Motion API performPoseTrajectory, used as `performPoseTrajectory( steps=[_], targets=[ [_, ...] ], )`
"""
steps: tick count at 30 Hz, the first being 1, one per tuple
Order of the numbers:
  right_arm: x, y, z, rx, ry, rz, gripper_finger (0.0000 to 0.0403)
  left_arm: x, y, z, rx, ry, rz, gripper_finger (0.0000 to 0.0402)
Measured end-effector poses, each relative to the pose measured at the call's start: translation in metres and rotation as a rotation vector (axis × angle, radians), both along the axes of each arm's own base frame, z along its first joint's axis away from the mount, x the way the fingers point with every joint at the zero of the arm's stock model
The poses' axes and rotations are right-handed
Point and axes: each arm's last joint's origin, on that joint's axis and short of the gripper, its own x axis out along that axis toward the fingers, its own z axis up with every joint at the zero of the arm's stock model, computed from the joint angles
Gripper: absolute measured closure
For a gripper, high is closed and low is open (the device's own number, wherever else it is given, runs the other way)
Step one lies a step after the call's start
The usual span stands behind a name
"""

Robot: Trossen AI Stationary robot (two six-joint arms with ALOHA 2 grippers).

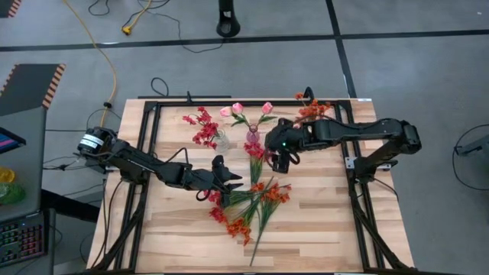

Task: Sort flowers into vase by color
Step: Put the left red flowers into the left transparent vase

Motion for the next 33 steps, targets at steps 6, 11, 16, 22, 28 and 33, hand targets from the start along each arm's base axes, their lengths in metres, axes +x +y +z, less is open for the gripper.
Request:
performPoseTrajectory(
  steps=[6,11,16,22,28,33],
  targets=[
    [0.003,0.028,-0.003,0.014,-0.008,0.08,0.0132,0.0,-0.002,0.0,-0.025,0.005,-0.049,0.0304],
    [0.011,0.049,-0.012,0.052,-0.051,0.103,0.0132,0.0,-0.005,-0.001,-0.092,0.014,-0.122,0.0304],
    [0.026,0.071,-0.035,0.057,-0.015,0.146,0.0132,-0.002,-0.011,-0.001,-0.137,0.032,-0.204,0.0304],
    [0.048,0.094,-0.074,0.044,0.05,0.198,0.0132,-0.007,-0.021,-0.006,-0.123,0.089,-0.225,0.0304],
    [0.067,0.102,-0.108,0.039,0.074,0.203,0.0132,-0.011,-0.026,-0.01,-0.124,0.142,-0.234,0.0304],
    [0.079,0.099,-0.129,0.037,0.085,0.19,0.0132,-0.013,-0.027,-0.012,-0.125,0.164,-0.233,0.0304]
  ],
)
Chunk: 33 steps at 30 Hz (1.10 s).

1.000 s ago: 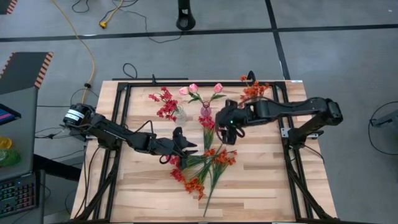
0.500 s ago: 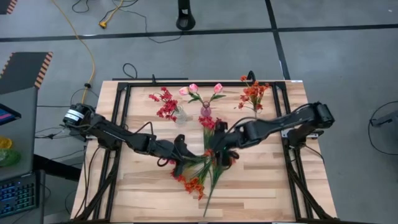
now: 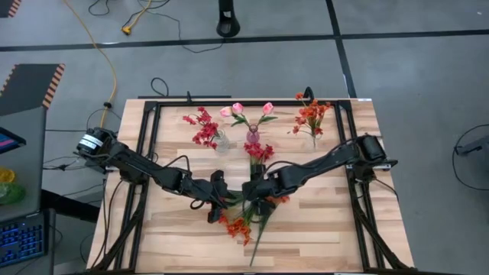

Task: Sort flowers into vase by color
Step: Put the left red flowers into the left transparent vase

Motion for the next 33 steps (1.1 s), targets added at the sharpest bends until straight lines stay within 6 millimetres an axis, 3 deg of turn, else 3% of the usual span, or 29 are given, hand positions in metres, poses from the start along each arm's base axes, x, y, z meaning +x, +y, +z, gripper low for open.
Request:
performPoseTrajectory(
  steps=[7,17,28,33],
  targets=[
    [0.012,-0.003,-0.023,0.02,0.011,-0.003,0.0132,0.0,0.0,-0.001,-0.001,0.01,0.005,0.0304],
    [0.016,-0.009,-0.023,0.107,0.004,0.024,0.0133,-0.001,0.0,-0.001,0.001,0.016,0.005,0.0304],
    [0.024,-0.01,-0.057,0.101,0.062,0.018,0.0134,-0.001,0.001,-0.002,0.002,0.02,0.005,0.0304],
    [0.025,-0.01,-0.057,0.102,0.055,0.017,0.0162,-0.001,0.001,-0.002,0.003,0.023,0.005,0.0304]
  ],
)
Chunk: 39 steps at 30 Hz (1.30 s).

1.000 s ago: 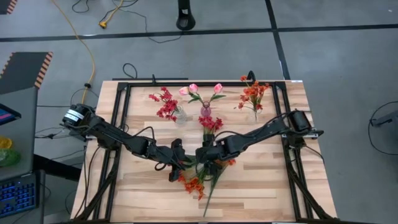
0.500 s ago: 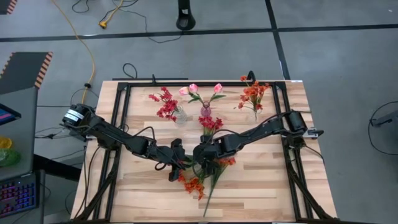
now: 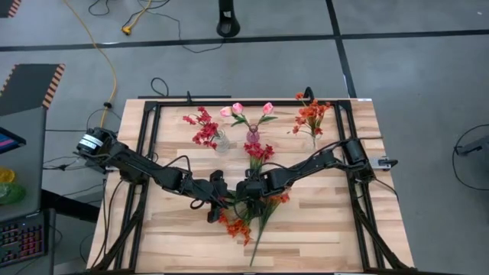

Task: Sort flowers into vase by color
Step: Put the left red flowers into the left transparent vase

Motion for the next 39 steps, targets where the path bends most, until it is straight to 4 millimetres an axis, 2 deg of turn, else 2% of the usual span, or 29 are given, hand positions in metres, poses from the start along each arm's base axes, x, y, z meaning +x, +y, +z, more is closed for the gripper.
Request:
performPoseTrajectory(
  steps=[7,15,21,26,34,39],
  targets=[
    [0.0,0.0,0.0,-0.001,-0.005,-0.002,0.0251,-0.002,0.001,0.003,0.001,0.003,0.0,0.0304],
    [0.0,-0.001,0.004,-0.002,-0.015,-0.004,0.0356,-0.024,0.003,0.033,0.031,-0.033,0.03,0.0304],
    [-0.003,-0.003,0.026,0.018,-0.064,-0.024,0.0358,-0.053,0.0,0.054,0.138,-0.041,0.105,0.0304],
    [-0.01,-0.008,0.063,0.035,-0.151,-0.032,0.0357,-0.075,-0.009,0.065,0.176,-0.067,0.162,0.0304],
    [-0.032,-0.028,0.121,0.035,-0.253,-0.057,0.0356,-0.101,-0.03,0.07,0.233,-0.136,0.258,0.0304],
    [-0.044,-0.04,0.139,0.036,-0.269,-0.082,0.0355,-0.11,-0.036,0.069,0.22,-0.167,0.339,0.0304]
  ],
)
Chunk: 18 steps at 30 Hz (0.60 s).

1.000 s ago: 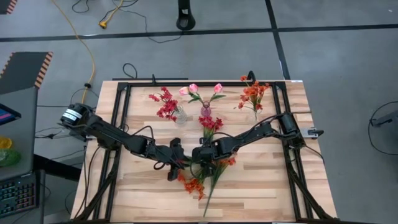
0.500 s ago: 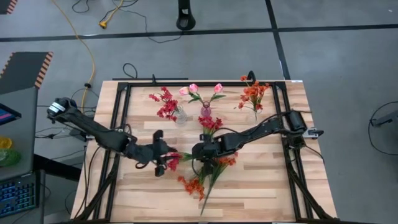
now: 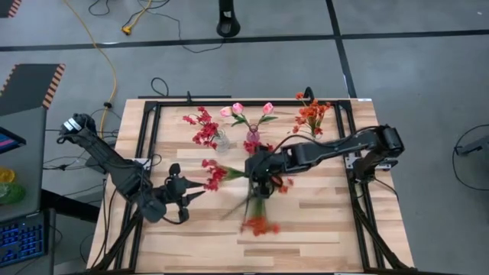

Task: Sort flowers into vase by color
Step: Put the left red flowers into the left transparent vase

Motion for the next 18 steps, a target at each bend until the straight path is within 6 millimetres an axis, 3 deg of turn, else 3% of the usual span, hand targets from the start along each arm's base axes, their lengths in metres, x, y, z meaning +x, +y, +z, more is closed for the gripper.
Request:
performPoseTrajectory(
  steps=[6,18],
  targets=[
    [-0.008,-0.003,0.004,0.004,0.037,0.0,0.0354,-0.001,0.0,-0.002,-0.017,-0.005,0.034,0.0304],
    [-0.007,-0.004,0.005,0.013,0.023,-0.01,0.0353,0.012,0.016,-0.003,-0.201,-0.014,0.122,0.0304]
  ],
)
